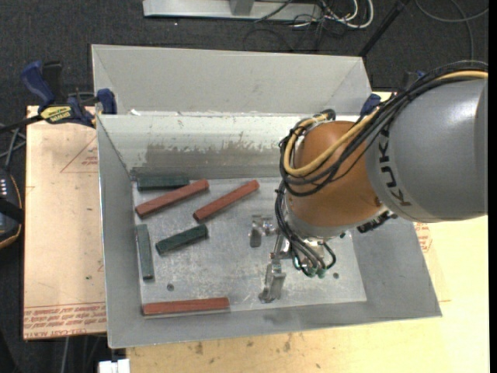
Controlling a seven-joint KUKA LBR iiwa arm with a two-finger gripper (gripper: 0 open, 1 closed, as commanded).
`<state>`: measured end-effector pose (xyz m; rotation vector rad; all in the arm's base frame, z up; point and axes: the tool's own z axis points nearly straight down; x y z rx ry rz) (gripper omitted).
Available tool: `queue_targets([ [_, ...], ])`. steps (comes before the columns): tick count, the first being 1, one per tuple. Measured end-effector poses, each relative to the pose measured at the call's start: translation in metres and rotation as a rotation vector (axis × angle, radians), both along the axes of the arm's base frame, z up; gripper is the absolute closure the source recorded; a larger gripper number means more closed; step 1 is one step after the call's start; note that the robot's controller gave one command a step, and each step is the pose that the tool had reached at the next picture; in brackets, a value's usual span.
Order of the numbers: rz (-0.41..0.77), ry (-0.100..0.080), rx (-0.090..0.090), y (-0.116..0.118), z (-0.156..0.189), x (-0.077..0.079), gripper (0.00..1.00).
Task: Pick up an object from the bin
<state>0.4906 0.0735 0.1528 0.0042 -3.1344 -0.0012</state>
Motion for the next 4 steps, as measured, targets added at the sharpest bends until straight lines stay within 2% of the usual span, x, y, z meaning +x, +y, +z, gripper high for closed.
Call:
queue_targets([
  [1, -0.002, -0.007, 0.001, 0.000, 0.003, 0.002, 0.00],
  [2, 0.070, -0.009, 0.000, 0.038, -0.021, 0.004, 0.00],
  [3, 0.073, -0.011, 0.002, 0.061, -0.067, 0.004, 0.00],
  [4, -0.059, -0.011, 0.001, 0.059, -0.080, -0.001, 1.00],
])
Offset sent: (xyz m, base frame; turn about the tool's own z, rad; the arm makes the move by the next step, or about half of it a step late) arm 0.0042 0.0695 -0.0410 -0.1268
